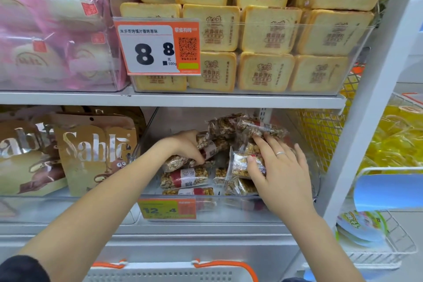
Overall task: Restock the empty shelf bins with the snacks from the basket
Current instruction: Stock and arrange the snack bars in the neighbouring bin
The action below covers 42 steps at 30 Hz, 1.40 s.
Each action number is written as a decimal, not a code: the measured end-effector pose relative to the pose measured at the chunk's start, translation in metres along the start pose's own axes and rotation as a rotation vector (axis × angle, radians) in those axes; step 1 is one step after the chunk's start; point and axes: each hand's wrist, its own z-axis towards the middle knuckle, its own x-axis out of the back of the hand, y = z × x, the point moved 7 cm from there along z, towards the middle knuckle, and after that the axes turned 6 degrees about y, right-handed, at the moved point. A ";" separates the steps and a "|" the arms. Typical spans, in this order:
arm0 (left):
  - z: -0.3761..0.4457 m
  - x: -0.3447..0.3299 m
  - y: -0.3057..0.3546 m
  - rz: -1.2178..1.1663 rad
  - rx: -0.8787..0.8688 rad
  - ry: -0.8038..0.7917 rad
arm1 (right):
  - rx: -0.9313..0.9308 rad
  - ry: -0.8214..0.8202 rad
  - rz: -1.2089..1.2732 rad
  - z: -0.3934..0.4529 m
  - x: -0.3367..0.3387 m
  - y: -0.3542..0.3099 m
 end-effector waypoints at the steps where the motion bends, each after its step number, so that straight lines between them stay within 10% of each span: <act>1: -0.005 0.003 0.001 -0.002 0.023 0.015 | -0.001 0.000 0.007 0.000 0.001 0.000; 13: -0.151 0.054 0.056 0.001 -0.159 0.355 | 0.027 0.142 0.102 0.003 0.001 -0.001; 18: -0.138 0.046 0.115 0.020 -0.379 0.422 | -0.396 0.244 0.853 0.003 0.015 0.035; 22: -0.110 0.027 0.156 0.173 -0.429 0.364 | -0.624 0.636 1.242 -0.010 0.035 0.055; 26: -0.096 0.018 0.176 0.319 -0.482 0.322 | -0.205 0.761 0.717 -0.015 0.067 0.035; 29: -0.082 0.009 0.175 0.335 -0.555 0.306 | 0.071 0.458 0.373 -0.001 0.044 0.011; 34: -0.097 0.023 0.136 0.203 -0.464 0.418 | 0.048 0.276 0.257 0.006 0.015 0.013; 42: -0.129 -0.022 0.095 -0.264 -0.424 0.306 | 0.017 0.474 0.031 0.000 0.031 -0.004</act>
